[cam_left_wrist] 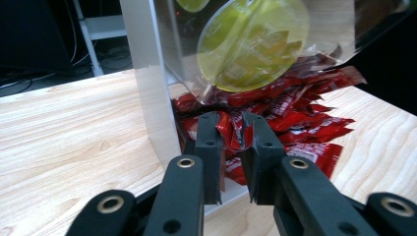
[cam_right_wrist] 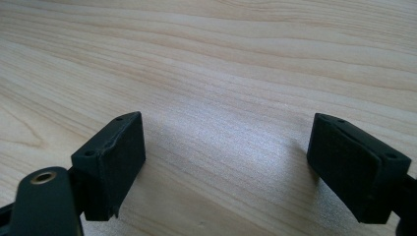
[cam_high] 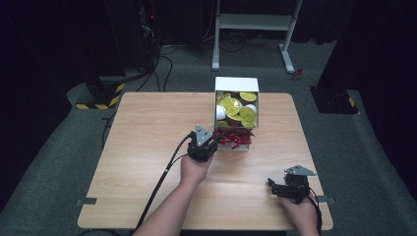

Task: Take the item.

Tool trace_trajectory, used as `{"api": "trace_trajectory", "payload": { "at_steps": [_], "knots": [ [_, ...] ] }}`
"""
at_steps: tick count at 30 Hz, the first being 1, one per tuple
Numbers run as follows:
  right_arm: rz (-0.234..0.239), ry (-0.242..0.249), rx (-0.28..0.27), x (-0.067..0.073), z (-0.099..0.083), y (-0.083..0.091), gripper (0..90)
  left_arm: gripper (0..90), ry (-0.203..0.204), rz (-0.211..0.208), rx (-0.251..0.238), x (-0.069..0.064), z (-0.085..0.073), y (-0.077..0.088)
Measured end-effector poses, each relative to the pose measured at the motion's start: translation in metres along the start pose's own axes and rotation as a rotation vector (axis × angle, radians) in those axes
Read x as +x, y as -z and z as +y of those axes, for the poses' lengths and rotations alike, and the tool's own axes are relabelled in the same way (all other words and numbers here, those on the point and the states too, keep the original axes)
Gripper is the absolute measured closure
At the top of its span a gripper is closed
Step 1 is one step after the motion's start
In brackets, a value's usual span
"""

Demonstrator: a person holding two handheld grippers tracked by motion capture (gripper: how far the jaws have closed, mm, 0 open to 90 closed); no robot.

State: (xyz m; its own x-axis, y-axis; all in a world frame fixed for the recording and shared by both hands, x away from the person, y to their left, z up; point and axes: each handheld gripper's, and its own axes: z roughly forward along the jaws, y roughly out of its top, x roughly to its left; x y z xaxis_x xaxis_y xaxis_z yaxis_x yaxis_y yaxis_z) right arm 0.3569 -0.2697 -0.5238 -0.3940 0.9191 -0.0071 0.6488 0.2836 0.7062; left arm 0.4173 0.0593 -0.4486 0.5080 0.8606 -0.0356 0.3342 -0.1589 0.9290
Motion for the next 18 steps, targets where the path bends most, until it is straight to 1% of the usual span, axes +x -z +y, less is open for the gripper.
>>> {"api": "trace_trajectory", "payload": {
  "at_steps": [6,7,12,18],
  "knots": [
    [0.0,0.0,0.0,0.0,0.0,0.0,14.7,81.7,0.012,-0.021,-0.016,0.001,-0.002,0.007],
    [0.001,0.0,0.0,0.0,0.0,0.0,14.7,82.4,0.009,-0.032,-0.019,0.001,-0.003,0.008],
    [0.001,0.0,0.0,0.0,0.0,0.0,14.7,83.9,0.017,-0.051,-0.008,0.002,-0.004,0.01],
    [0.001,0.001,0.0,0.0,0.0,0.0,14.7,84.5,0.012,-0.067,-0.023,0.005,-0.005,0.015]
  ]
}}
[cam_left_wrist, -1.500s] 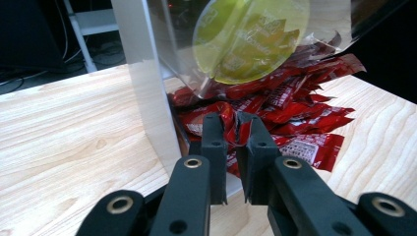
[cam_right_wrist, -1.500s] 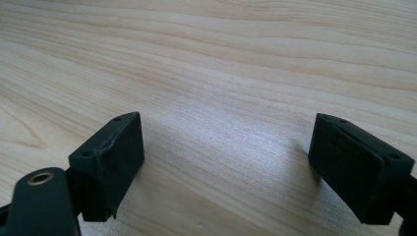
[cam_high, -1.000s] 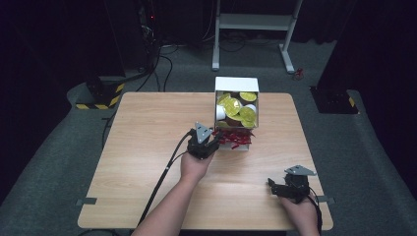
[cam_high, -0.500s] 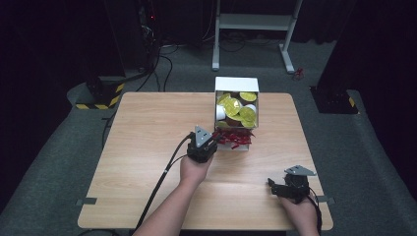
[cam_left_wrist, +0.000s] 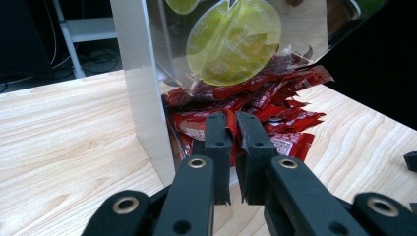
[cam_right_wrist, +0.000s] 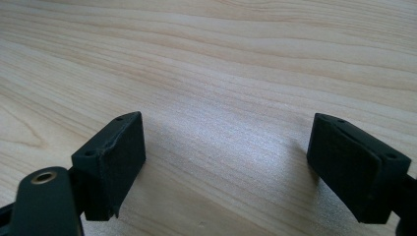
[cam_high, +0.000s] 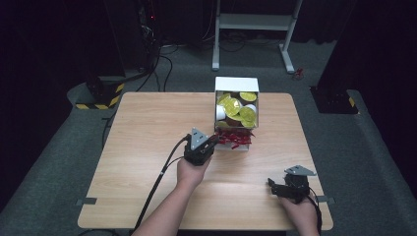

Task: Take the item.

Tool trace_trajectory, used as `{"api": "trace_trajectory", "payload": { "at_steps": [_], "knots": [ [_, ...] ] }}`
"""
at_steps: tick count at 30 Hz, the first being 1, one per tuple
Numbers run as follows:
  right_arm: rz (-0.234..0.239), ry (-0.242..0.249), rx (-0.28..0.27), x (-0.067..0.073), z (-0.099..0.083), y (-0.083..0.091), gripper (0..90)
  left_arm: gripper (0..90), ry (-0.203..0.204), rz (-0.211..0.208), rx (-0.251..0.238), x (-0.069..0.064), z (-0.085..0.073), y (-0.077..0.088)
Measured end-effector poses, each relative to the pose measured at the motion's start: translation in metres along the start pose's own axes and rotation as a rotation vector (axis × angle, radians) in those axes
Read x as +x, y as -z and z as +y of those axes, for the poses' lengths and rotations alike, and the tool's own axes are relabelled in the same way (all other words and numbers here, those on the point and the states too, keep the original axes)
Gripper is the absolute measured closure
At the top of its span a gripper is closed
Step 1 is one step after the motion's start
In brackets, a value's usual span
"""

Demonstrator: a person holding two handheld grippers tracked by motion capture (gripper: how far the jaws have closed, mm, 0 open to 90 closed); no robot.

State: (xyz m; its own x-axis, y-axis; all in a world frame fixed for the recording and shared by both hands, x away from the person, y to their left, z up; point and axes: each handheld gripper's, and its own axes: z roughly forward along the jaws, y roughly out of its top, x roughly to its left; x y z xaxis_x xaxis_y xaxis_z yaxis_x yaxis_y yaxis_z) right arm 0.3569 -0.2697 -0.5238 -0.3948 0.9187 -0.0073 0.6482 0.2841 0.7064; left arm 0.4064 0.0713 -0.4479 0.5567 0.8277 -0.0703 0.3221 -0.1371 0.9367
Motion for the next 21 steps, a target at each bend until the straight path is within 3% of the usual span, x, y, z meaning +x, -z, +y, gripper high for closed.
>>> {"api": "trace_trajectory", "payload": {
  "at_steps": [8,12,21],
  "knots": [
    [0.0,0.0,0.0,0.0,0.0,0.0,14.7,84.5,0.002,-0.004,-0.012,0.001,-0.002,0.005],
    [0.0,0.0,0.0,0.0,0.0,0.0,14.7,84.4,0.031,-0.02,-0.027,0.002,-0.003,0.009],
    [0.0,0.0,0.0,0.0,0.0,0.0,14.8,84.5,0.04,-0.028,-0.043,0.001,-0.005,0.018]
  ]
}}
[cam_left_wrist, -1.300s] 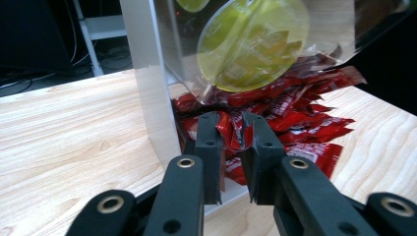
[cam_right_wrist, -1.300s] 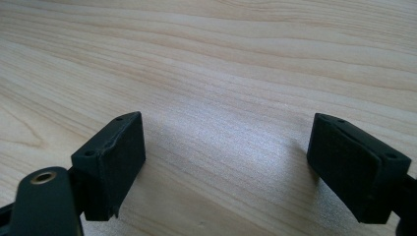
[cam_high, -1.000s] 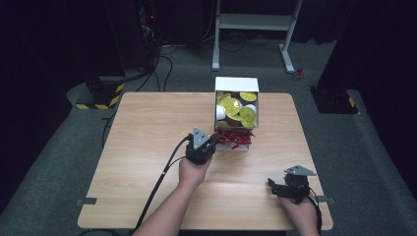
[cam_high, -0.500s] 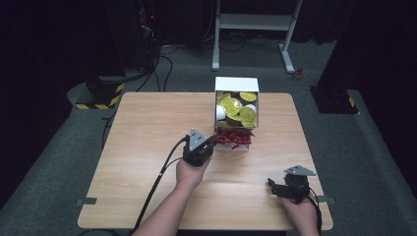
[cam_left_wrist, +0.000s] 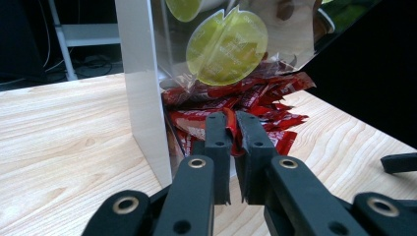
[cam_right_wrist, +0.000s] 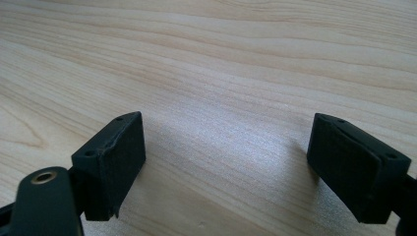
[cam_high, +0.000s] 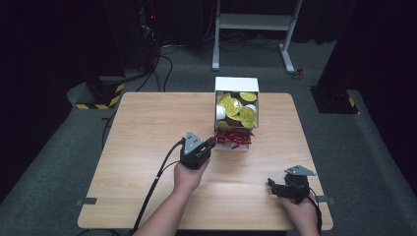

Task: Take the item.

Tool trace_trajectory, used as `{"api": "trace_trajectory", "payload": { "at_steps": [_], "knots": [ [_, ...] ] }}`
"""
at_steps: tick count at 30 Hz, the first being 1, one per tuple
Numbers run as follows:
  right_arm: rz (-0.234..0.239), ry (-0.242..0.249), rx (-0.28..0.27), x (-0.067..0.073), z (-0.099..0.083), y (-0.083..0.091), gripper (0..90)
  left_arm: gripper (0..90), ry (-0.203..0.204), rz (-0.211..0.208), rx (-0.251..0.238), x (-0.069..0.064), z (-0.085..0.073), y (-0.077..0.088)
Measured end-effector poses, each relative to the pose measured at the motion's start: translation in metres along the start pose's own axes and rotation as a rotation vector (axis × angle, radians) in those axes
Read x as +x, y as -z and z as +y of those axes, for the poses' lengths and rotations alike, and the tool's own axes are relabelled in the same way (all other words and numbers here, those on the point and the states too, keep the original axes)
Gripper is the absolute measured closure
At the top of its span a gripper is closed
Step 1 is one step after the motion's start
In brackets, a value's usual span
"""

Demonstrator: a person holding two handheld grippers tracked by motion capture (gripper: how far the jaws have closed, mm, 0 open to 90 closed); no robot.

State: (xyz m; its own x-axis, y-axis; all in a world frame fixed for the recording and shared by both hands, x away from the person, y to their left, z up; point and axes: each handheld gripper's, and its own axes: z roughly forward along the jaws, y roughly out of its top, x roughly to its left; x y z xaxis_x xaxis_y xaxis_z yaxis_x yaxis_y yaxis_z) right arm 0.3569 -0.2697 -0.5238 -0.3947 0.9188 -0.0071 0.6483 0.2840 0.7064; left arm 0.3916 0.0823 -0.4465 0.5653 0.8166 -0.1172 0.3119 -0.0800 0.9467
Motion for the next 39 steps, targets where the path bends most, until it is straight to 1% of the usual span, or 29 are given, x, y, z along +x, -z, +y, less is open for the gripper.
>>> {"api": "trace_trajectory", "payload": {
  "at_steps": [7,9,11,16,23,26,29,34,37,39],
  "knots": [
    [0.0,0.0,0.0,0.0,0.0,0.0,14.7,84.6,0.007,-0.014,-0.015,-0.001,-0.001,0.006],
    [0.0,0.0,0.0,0.0,0.0,0.0,14.7,84.7,0.001,-0.017,-0.014,-0.001,-0.001,0.008],
    [0.0,0.0,0.0,0.0,0.0,0.0,14.7,84.7,0.009,-0.022,-0.019,-0.002,0.0,0.009],
    [0.0,0.0,0.0,0.0,0.0,0.0,14.7,84.8,0.014,-0.029,-0.011,-0.002,0.003,0.012],
    [0.0,-0.001,0.0,0.0,0.0,0.0,14.7,84.8,0.023,-0.037,-0.019,-0.002,0.002,0.02],
    [0.0,0.0,0.0,0.0,0.0,0.0,14.7,84.8,0.014,-0.04,-0.018,-0.002,0.004,0.024],
    [0.0,0.001,0.0,0.0,0.0,0.0,14.7,84.8,0.019,-0.046,-0.022,-0.003,0.005,0.027],
    [0.0,0.001,-0.001,0.0,0.0,0.0,14.7,84.9,0.007,-0.053,-0.029,-0.005,0.007,0.034],
    [0.0,0.0,0.0,0.0,0.0,0.0,14.8,84.9,0.014,-0.056,-0.023,-0.006,0.008,0.036],
    [-0.001,0.0,0.0,0.0,0.0,0.0,14.8,84.9,0.005,-0.06,-0.023,-0.007,0.008,0.038]
  ]
}}
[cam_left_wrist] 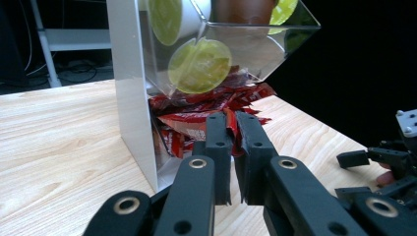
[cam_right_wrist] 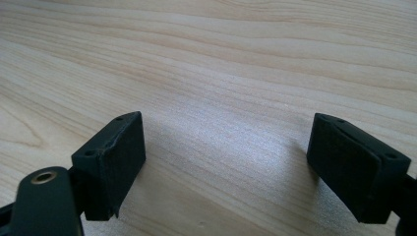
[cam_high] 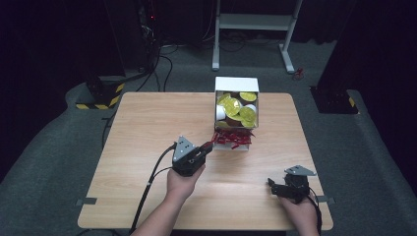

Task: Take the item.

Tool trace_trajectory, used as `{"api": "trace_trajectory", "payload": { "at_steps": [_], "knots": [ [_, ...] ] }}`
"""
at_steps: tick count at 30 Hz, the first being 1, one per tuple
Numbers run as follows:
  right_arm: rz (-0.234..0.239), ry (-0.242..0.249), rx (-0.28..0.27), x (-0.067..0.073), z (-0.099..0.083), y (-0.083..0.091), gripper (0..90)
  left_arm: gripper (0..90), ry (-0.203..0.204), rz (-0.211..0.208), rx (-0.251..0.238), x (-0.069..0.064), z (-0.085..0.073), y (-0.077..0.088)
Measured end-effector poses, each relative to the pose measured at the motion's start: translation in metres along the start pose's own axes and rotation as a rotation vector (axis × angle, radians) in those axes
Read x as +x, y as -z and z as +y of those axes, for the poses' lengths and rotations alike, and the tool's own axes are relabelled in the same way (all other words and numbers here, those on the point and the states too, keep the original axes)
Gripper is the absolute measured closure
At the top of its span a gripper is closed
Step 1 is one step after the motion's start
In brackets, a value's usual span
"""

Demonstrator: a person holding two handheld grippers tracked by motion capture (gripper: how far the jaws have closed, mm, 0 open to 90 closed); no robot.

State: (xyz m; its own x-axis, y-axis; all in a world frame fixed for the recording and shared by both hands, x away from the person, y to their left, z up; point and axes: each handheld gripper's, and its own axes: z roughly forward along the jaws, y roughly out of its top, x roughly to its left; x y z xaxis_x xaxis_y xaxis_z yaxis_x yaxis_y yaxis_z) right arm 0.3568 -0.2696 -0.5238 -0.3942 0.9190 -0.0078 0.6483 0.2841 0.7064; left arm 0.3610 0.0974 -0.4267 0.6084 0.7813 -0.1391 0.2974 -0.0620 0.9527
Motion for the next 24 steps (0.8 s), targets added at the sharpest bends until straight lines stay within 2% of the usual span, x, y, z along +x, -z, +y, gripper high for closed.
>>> {"api": "trace_trajectory", "payload": {
  "at_steps": [6,10,16,24],
  "knots": [
    [-0.001,-0.001,0.0,0.0,0.0,0.0,14.9,84.9,0.0,0.001,0.006,-0.002,0.001,0.008],
    [-0.001,0.001,-0.001,0.001,-0.001,0.001,15.0,84.9,-0.005,0.0,-0.008,-0.002,0.004,0.015],
    [0.0,0.001,0.0,0.001,0.0,0.0,15.0,84.9,0.012,-0.003,0.012,0.006,0.0,0.019],
    [-0.001,0.002,0.0,0.001,0.0,0.0,15.0,84.8,0.022,0.003,0.002,0.015,-0.005,0.028]
  ]
}}
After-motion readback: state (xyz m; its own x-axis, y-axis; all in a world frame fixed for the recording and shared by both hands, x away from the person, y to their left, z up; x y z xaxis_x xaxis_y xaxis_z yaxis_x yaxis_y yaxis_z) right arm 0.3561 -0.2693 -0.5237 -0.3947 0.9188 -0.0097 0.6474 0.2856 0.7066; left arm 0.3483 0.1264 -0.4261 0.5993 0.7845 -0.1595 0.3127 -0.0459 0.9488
